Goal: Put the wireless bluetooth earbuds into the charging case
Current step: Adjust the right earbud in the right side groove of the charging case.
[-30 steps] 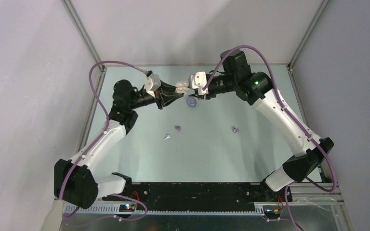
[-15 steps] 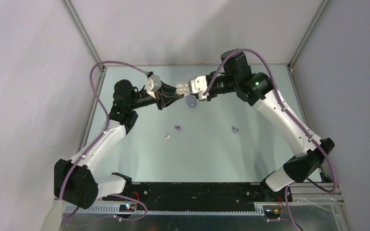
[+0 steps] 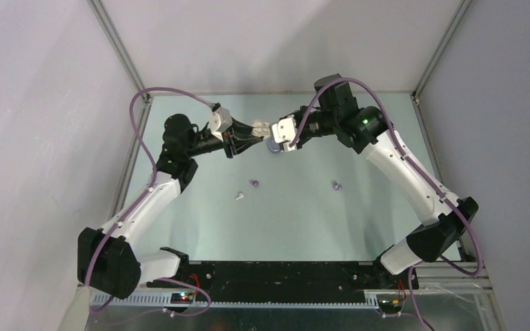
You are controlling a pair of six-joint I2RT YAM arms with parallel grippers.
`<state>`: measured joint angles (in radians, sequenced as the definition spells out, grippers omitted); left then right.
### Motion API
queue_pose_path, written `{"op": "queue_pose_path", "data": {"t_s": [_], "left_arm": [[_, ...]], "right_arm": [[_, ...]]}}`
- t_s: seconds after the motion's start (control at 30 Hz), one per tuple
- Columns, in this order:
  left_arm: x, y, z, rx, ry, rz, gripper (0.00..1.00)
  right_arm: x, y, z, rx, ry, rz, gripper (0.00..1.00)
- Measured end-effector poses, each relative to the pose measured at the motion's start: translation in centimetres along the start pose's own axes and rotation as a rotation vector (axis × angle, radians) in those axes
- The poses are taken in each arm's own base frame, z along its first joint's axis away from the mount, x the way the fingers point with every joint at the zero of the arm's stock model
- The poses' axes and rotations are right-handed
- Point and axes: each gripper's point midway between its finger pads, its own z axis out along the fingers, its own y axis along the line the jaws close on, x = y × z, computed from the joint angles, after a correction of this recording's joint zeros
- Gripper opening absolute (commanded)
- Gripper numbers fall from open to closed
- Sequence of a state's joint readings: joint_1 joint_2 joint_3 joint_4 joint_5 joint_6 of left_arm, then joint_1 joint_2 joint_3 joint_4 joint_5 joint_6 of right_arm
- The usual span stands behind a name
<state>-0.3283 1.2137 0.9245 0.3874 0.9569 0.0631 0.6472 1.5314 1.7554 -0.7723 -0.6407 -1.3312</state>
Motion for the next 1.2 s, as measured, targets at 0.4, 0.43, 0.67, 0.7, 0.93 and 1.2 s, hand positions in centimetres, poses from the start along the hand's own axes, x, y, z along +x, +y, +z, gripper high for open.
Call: {"op": "queue_pose_path", "data": {"t_s": [0.4, 0.43, 0.67, 0.7, 0.93, 1.2], "left_arm": [[0.5, 0.3, 0.0, -0.004, 0.011, 0.002, 0.00], [0.4, 0.3, 0.0, -0.003, 0.010, 0.005, 0.00], [0.1, 0.7, 0.1, -0.018, 0.000, 0.044, 0.00], [0.1, 0.9, 0.1, -0.026, 0.001, 0.050, 0.00], [0.6, 1.6, 0.0, -0.068, 0.020, 0.063, 0.00], [0.9, 2.1, 0.3, -0.108, 0.036, 0.091, 0.00]], "right_arm": [[0.3, -0.2, 0.4, 0.022, 0.019, 0.023, 0.19], [0.2, -0.2, 0.4, 0.024, 0.022, 0.046, 0.19], [0.0, -1.0, 0.5, 0.036, 0.054, 0.258, 0.14], [0.0, -1.1, 0.7, 0.038, 0.059, 0.287, 0.13], [0.9, -1.2, 1.4, 0.057, 0.117, 0.468, 0.10], [1.4, -1.4, 1.7, 0.112, 0.194, 0.608, 0.09]]}}
